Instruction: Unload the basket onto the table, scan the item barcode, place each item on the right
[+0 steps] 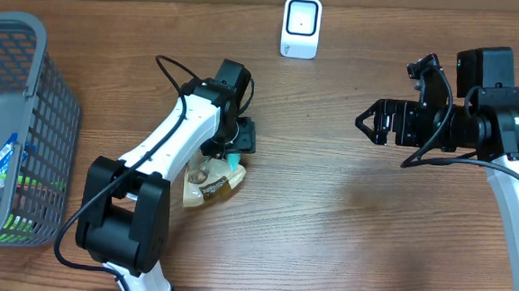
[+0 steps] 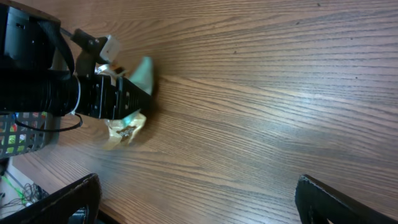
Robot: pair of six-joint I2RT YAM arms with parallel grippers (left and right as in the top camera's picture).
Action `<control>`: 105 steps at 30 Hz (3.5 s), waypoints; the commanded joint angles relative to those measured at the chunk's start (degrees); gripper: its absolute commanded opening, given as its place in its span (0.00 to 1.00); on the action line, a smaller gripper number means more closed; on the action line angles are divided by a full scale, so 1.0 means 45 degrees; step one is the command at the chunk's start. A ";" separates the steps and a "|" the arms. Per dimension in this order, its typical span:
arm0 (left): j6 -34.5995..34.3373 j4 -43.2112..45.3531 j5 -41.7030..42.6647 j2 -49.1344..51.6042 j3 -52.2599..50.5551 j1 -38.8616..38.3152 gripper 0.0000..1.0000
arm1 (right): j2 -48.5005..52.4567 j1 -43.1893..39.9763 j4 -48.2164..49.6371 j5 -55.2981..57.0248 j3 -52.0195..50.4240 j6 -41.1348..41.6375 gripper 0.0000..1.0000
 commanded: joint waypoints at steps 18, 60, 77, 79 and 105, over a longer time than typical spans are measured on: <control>0.2278 -0.5882 0.1243 0.0068 1.0715 0.1486 0.75 | -0.0034 0.0087 -0.0131 -0.0010 -0.0049 0.0000 1.00; 0.0262 -0.8335 -0.0466 -0.0952 1.1604 1.6402 0.76 | -0.0034 0.0087 0.0350 -0.0015 -0.0049 0.0000 1.00; -0.4415 -0.2312 -0.1705 -0.0952 0.5008 1.6509 0.72 | -0.0034 0.0087 0.0214 -0.0015 -0.0049 0.0005 1.00; -0.4415 -0.1345 -0.1705 -0.0952 0.4299 1.6509 0.72 | -0.0034 0.0087 0.0209 -0.0015 -0.0049 0.0005 1.00; 0.4478 0.8213 -0.1613 0.1370 0.0136 1.4921 0.92 | -0.0034 0.0087 -0.0447 -0.0155 -0.0049 0.0350 1.00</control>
